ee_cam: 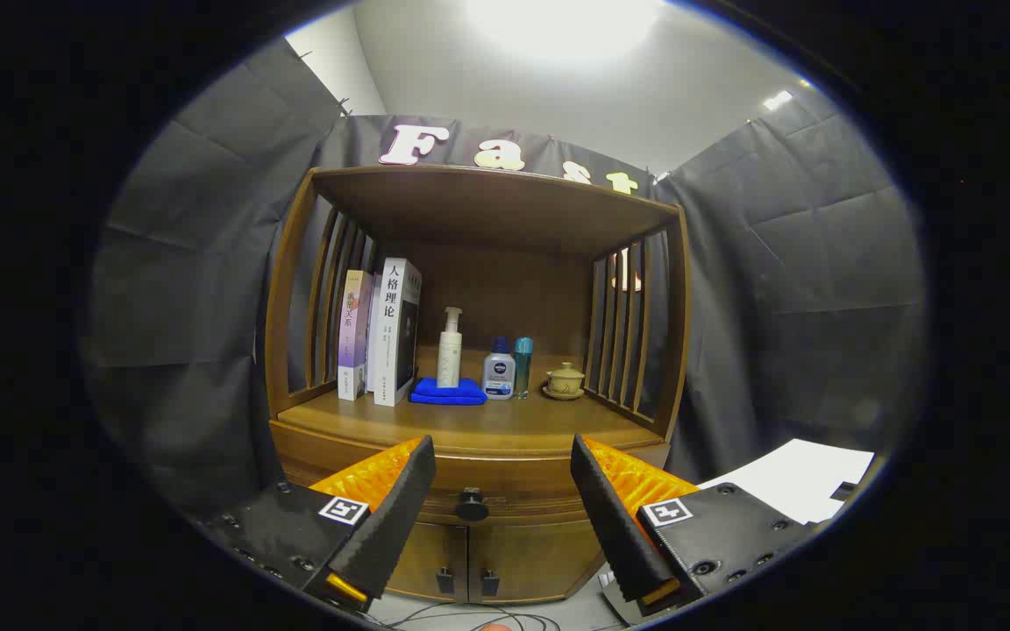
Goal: Pull open the drawer, take out the items inside it, and place them on the countertop above the cabinet.
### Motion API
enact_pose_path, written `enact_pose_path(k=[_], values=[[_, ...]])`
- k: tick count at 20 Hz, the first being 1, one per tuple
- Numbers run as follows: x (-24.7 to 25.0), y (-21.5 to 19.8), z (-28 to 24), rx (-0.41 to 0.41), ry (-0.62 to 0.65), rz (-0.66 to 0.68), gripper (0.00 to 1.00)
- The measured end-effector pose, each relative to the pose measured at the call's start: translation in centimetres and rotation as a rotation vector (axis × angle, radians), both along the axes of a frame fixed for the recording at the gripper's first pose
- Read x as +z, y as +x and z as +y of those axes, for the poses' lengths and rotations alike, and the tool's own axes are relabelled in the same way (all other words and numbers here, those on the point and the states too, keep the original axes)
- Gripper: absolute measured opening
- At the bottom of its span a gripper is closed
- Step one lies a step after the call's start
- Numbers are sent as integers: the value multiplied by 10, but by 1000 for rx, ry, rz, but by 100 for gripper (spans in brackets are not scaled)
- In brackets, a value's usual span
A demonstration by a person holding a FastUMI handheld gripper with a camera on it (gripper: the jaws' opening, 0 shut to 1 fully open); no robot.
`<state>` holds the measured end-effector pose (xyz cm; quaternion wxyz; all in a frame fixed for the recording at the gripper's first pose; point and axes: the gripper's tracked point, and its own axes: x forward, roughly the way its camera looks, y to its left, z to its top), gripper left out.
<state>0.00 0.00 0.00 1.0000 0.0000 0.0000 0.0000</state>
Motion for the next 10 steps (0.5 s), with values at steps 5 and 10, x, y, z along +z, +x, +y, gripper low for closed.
enact_pose_path(k=[5,10], values=[[1,0,0,-1,-3,0,98],[2,-1,-1,-3,-8,0,98]])
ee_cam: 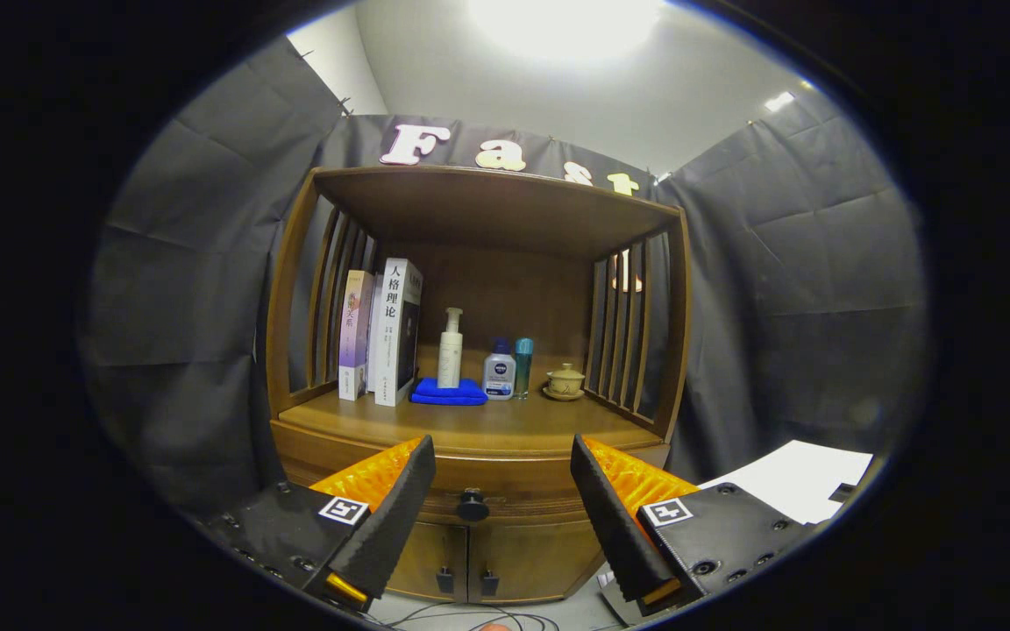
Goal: Pull open the drawer, take out the items inside it, and place them on the countertop above the cabinet.
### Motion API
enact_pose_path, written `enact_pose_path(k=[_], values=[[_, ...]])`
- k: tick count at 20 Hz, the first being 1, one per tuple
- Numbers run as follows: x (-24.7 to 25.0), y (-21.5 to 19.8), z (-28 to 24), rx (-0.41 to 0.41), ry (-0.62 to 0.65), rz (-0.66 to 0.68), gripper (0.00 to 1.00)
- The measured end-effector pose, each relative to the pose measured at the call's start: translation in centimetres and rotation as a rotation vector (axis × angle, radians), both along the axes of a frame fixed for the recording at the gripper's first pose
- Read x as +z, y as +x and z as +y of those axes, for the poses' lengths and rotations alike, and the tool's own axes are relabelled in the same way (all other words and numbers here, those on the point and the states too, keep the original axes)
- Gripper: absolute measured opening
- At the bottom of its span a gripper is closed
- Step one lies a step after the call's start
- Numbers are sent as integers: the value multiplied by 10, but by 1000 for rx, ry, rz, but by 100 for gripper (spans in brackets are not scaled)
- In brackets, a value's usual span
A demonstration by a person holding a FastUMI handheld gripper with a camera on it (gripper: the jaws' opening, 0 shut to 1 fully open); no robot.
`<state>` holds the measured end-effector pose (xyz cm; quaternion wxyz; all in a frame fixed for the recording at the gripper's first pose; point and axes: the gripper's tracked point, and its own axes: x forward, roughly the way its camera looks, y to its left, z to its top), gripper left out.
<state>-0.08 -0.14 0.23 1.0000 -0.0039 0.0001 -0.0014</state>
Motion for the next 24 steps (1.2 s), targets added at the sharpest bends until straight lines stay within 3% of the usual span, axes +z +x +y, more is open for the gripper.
enact_pose_path(k=[13,24], values=[[6,7,-2,-8,10,-11,98],[-19,72,19,-10,-32,40,98]])
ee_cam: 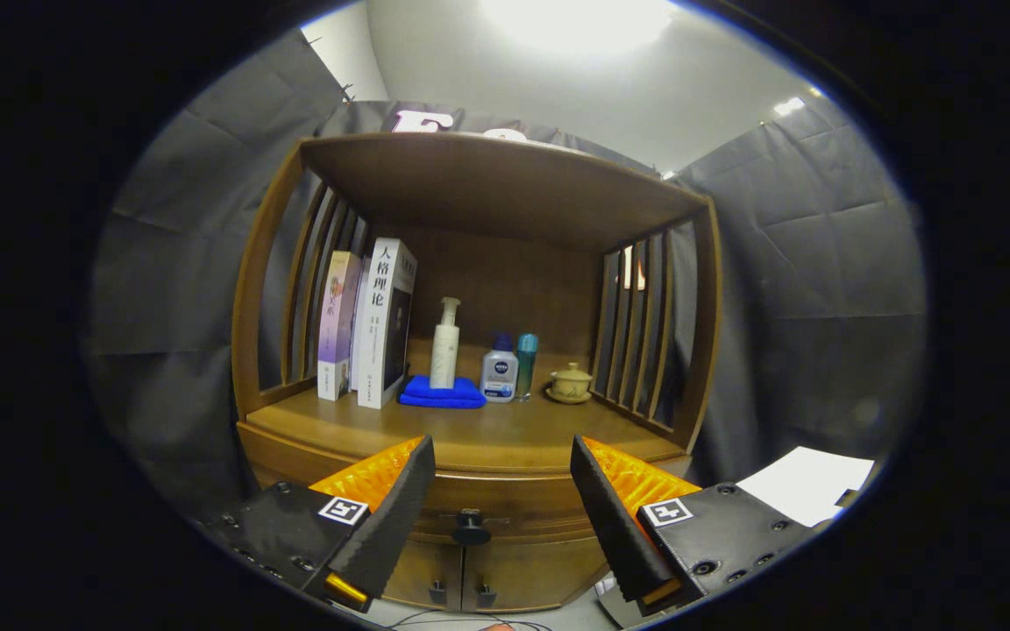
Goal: Pull open the drawer, take out the items inside it, and place them on the countertop above the cabinet.
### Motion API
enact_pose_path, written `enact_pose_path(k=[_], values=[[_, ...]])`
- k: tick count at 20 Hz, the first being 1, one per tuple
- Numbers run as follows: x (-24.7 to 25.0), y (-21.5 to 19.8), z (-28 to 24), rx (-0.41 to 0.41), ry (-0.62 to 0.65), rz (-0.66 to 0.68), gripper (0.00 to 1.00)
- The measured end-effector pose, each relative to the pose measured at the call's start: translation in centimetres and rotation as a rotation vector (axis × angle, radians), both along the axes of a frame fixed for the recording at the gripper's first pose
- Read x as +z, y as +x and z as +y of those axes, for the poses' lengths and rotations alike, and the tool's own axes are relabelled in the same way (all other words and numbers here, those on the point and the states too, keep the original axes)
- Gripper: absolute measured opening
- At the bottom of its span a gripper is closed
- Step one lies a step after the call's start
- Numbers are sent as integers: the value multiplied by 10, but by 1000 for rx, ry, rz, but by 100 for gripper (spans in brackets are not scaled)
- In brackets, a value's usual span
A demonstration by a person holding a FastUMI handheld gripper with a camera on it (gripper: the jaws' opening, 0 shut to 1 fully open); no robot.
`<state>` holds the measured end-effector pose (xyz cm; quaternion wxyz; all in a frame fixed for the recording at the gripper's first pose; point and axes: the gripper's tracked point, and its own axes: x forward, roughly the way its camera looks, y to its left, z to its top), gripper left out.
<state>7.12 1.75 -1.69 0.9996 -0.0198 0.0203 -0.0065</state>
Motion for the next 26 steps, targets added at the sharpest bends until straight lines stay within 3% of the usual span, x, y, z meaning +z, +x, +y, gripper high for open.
enact_pose_path(k=[7,16,20,25,26], values=[[-68,39,26,25,19,129,98],[-143,48,41,42,53,286,99],[-150,52,32,18,36,297,89],[-155,56,22,15,46,312,50],[-155,56,22,20,54,316,49]])
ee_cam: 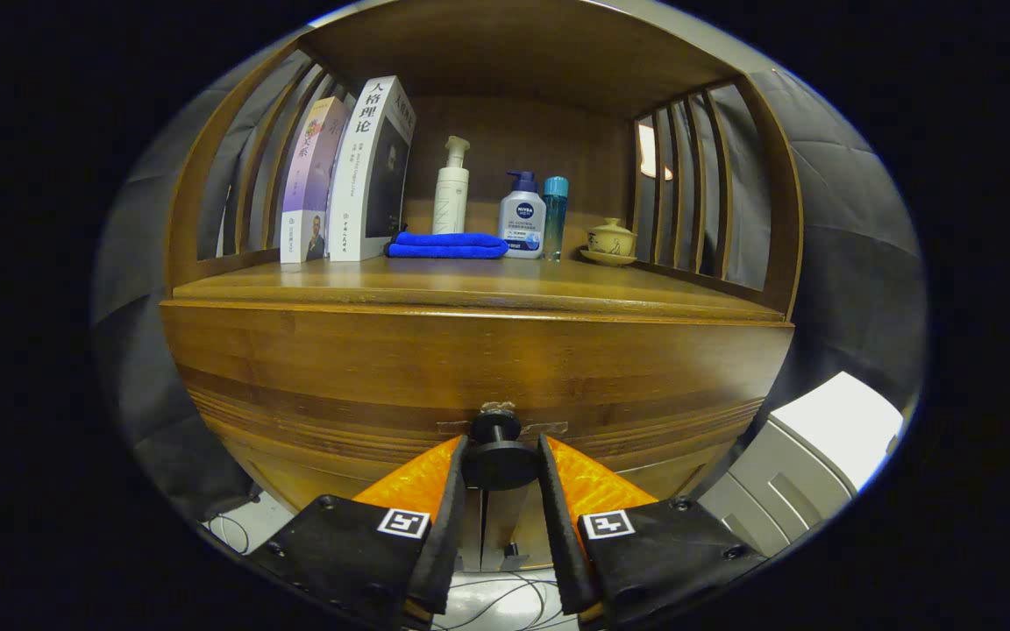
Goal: Pull open the drawer, take out the items inside it, and place them on the countertop above the cabinet.
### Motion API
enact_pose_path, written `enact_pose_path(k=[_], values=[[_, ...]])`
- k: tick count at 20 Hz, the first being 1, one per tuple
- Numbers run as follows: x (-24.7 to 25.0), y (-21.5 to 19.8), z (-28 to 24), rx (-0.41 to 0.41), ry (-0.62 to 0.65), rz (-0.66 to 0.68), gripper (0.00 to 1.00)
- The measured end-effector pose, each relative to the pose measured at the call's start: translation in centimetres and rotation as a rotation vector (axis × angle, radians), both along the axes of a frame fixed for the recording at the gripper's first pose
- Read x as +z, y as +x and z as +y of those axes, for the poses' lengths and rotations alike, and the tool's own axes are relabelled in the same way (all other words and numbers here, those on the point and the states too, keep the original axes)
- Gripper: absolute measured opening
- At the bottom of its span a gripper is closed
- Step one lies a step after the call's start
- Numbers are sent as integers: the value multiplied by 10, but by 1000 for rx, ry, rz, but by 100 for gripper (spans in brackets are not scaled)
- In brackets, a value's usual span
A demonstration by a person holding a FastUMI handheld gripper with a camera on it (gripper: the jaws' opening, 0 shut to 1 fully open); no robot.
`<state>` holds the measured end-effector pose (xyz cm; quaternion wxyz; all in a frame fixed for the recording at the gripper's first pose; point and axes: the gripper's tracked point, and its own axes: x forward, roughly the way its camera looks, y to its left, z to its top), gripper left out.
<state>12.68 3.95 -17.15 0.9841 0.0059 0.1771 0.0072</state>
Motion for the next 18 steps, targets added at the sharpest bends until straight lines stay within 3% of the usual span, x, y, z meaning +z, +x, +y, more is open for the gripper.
enact_pose_path(k=[5,18], values=[[0,-2,-1,24,-17,17,33],[2,-66,-9,24,6,20,33]])
